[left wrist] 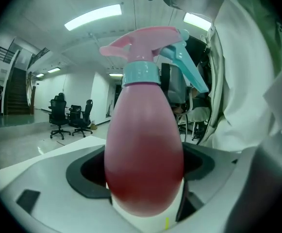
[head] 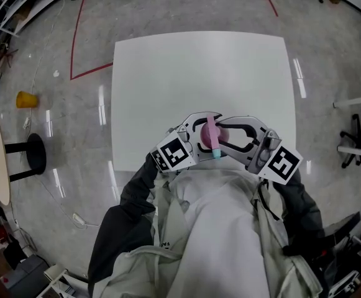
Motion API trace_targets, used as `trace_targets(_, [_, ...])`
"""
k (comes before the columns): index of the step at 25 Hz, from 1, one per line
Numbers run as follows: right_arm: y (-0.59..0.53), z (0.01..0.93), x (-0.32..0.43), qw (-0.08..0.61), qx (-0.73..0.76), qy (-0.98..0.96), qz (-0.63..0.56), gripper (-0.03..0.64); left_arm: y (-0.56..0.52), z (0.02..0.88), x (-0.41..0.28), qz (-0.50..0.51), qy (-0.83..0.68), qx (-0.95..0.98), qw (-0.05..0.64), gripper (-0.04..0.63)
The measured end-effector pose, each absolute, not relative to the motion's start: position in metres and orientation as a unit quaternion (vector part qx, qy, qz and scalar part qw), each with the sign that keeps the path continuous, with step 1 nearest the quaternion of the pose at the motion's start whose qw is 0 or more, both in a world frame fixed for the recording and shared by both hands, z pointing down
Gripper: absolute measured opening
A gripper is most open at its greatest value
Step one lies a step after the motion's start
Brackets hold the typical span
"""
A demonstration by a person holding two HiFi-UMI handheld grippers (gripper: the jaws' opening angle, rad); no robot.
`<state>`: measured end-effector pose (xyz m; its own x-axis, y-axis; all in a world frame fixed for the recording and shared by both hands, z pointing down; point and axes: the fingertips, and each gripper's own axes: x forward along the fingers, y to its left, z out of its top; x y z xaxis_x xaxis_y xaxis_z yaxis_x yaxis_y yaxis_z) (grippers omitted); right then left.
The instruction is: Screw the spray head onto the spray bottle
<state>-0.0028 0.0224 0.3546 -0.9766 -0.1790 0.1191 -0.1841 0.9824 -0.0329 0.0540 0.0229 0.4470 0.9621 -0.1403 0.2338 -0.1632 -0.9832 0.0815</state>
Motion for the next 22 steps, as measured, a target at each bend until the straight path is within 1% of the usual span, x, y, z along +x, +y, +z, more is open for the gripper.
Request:
trace_targets(3, [0.020,0.357,-0.002,0.062,0.101,-0.993,0.013,0.126,0.019,0.450,0.053,0.122,-0.085,0.988,0.047,0.431])
trace_targets(6, [0.005,0.348,0.003,0.028,0.171,-0.985,0.009,0.120,-0.001,0.442,0.048,0.104,-0.156,0.981,0.048,0.431])
trace_targets(9, [-0.005,0.338,0.006,-0.006,0.261,-0.965,0.004,0.109,-0.015,0.433,0.051,0.061,-0.229,0.968,0.084,0.431])
trace_targets(12, [-0.003,0.347,0.004,0.009,0.291,-0.957,0.004,0.098,-0.019,0.435,0.053,0.037,-0.257,0.959,0.114,0.431])
trace_targets(15, [0.005,0.357,0.009,0.016,0.239,-0.970,0.036,0.103,-0.008,0.442,0.054,0.069,-0.206,0.972,0.092,0.431])
trace_targets(18, [0.013,0.363,0.012,0.037,0.156,-0.985,0.069,0.108,0.012,0.457,0.049,0.144,-0.119,0.981,0.056,0.431])
trace_targets(20, [0.019,0.365,0.006,0.053,0.107,-0.991,0.066,0.137,0.024,0.470,0.047,0.201,-0.071,0.977,0.028,0.431])
trace_targets(22, [0.025,0.365,-0.003,0.056,0.085,-0.993,0.051,0.146,0.032,0.476,0.049,0.228,-0.043,0.973,0.013,0.430])
